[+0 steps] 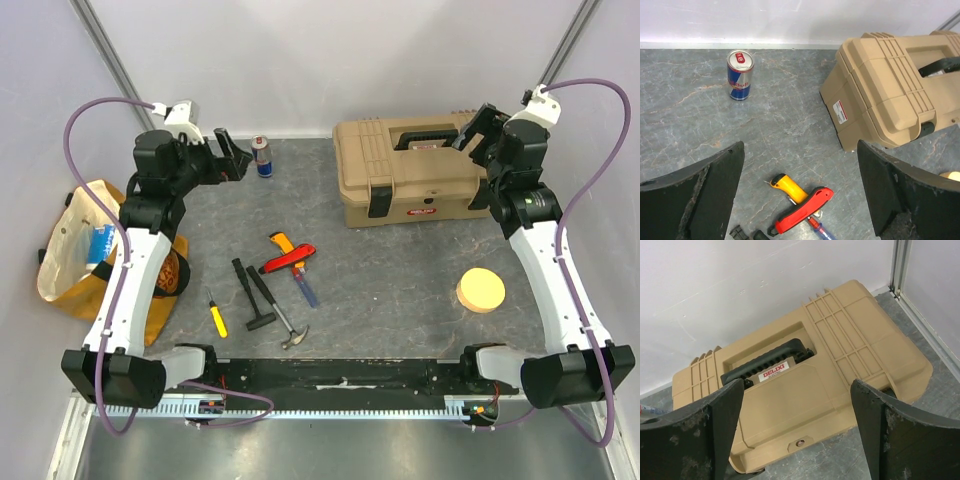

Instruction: Pack the tool kit

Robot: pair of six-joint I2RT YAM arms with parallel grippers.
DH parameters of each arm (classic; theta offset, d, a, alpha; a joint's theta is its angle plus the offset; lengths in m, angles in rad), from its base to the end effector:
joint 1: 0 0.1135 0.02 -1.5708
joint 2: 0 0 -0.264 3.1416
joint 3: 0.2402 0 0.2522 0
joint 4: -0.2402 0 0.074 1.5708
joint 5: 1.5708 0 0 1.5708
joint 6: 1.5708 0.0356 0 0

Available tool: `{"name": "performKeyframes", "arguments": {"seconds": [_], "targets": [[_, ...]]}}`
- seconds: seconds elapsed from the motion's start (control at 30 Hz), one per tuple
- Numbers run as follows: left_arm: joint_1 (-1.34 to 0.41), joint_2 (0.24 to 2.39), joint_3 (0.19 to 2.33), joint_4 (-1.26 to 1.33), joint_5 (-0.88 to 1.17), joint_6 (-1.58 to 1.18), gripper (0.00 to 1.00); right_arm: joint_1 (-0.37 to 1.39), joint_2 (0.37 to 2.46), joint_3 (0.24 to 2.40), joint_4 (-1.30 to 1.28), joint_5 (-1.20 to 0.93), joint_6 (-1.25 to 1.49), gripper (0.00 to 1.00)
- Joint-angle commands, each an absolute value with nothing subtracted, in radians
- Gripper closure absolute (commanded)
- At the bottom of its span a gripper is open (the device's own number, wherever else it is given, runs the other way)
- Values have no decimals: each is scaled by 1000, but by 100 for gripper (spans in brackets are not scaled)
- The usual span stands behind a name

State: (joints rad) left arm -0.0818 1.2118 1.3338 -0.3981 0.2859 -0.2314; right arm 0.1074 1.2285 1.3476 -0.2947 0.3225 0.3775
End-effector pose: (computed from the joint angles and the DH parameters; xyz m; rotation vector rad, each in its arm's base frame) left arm 0.2654 -0.0318 0.4205 0.0626 1.8617 -0.4816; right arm 0.2732 0.0181 0.4320 0.4645 1.6746 0.0746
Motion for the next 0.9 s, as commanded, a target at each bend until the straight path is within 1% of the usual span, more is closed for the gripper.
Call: {"name": "performKeyframes", "arguments": {"seconds": [0.0,0.1,0.2,0.3,0.47,0.57,0.67,0.87], "targets": [[-78,1161,1284,-322,262,-333,1,104,1207,1354,-279,313,390,6],[-75,1129,1214,-259,273,-351,1,106,1235,1396,-313,264,409,2],[-75,1100,1160,-216,284,-339,1,106,1262,1433,-347,256,407,2],[-75,1094,1135,-189,435,-250,1,104,1305,1474,-388,255,394,2],[-75,1164,1189,-207,580,-271,2,106,1380,1535,-417,256,451,2],[-74,1213,1222,-207,633,-307,4,106,1420,1549,-433,272,573,2],[-77,1238,1232,-199,652,-327,5,117,1440,1525,-420,238,722,6],[-77,1255,1233,-193,634,-331,6,179,1483,1460,-315,222,935,7]]}}
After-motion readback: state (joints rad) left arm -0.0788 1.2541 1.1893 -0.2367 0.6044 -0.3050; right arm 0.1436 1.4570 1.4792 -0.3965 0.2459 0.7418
